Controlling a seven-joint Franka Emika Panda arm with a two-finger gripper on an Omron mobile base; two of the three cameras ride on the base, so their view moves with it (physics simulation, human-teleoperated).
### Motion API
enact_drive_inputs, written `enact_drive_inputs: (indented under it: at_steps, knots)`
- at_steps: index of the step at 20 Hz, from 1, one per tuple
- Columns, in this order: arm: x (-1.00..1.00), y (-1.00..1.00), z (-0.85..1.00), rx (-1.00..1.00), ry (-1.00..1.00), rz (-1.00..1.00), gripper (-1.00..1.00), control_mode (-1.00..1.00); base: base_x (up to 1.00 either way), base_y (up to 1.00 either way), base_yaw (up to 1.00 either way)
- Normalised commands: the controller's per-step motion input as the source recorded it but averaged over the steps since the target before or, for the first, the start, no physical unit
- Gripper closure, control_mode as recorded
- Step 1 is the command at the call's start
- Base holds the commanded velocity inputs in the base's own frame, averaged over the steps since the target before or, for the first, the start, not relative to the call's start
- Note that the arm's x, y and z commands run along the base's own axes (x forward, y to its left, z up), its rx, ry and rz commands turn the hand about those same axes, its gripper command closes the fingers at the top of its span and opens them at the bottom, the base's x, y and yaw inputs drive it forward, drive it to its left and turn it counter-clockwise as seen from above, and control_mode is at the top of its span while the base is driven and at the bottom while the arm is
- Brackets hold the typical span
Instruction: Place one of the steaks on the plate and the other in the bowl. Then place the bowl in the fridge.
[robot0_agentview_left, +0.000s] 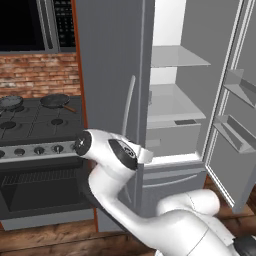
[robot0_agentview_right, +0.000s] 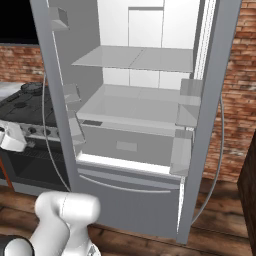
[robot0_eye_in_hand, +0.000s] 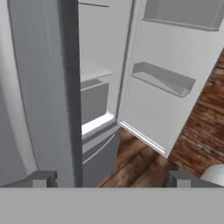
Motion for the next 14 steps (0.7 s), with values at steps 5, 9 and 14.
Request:
enact_drive_inputs:
  at_steps: [5, 9, 14]
  knots:
    - [-0.08, -1.00, 0.27, 0.51, 0.00, 0.00, -1.00, -1.00, 0.00, 0.00, 0.00]
    - [-0.01, -1.00, 0.16, 0.58, 0.01, 0.00, -1.00, -1.00, 0.00, 0.00, 0.00]
    - [0.46, -0.99, -0.45, 0.36, 0.05, -0.16, -1.00, -1.00, 0.00, 0.00, 0.00]
